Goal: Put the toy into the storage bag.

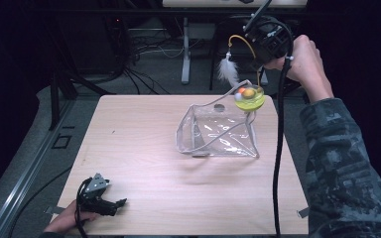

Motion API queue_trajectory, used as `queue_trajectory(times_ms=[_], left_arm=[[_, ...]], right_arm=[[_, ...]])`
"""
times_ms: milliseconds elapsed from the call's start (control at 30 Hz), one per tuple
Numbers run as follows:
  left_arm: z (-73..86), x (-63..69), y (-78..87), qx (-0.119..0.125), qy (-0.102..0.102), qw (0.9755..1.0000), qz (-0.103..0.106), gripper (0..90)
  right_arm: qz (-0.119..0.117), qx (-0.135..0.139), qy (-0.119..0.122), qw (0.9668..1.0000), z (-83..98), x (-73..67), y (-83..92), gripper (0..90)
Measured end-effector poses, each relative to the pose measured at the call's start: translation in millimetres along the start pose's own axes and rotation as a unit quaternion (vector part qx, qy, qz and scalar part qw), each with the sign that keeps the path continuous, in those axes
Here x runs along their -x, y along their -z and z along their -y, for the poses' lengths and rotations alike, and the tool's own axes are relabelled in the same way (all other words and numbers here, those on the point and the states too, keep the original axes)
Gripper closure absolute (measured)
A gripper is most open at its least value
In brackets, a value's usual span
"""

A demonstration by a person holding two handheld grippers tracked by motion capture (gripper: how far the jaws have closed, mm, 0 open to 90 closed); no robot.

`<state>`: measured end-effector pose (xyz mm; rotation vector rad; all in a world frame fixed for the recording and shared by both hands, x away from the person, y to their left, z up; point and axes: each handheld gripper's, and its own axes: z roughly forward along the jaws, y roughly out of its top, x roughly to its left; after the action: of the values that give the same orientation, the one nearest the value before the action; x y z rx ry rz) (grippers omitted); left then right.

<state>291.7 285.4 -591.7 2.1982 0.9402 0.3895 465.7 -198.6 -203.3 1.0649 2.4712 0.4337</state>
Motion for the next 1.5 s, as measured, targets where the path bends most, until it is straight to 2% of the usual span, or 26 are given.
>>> queue_trajectory(times_ms=[367, 767, 1167, 1333, 1500], left_arm=[[0.0, 0.0, 0.0, 0.000, 0.000, 1.0000, 0.000, 0.0], [0.0, 0.0, 0.0, 0.000, 0.000, 1.0000, 0.000, 0.0], [0.0, 0.0, 0.0, 0.000, 0.000, 1.0000, 0.000, 0.0], [0.0, -0.1, 0.0, 0.000, -0.001, 1.0000, 0.000, 0.0], [0.0, 0.0, 0.0, 0.000, 0.000, 1.0000, 0.000, 0.0]], right_arm=[[-0.017, -0.004, 0.018, 0.9997, -15.2, -19.8, -18.6, 88.1], [-0.036, -0.004, 0.033, 0.9988, -19.3, -34.4, -41.6, 88.0], [-0.043, -0.011, 0.036, 0.9983, -10.2, -41.3, -71.5, 88.0], [-0.051, -0.020, 0.033, 0.9980, -6.3, -42.0, -84.1, 88.0], [-0.056, -0.017, 0.021, 0.9980, -2.2, -42.9, -93.7, 88.0]])
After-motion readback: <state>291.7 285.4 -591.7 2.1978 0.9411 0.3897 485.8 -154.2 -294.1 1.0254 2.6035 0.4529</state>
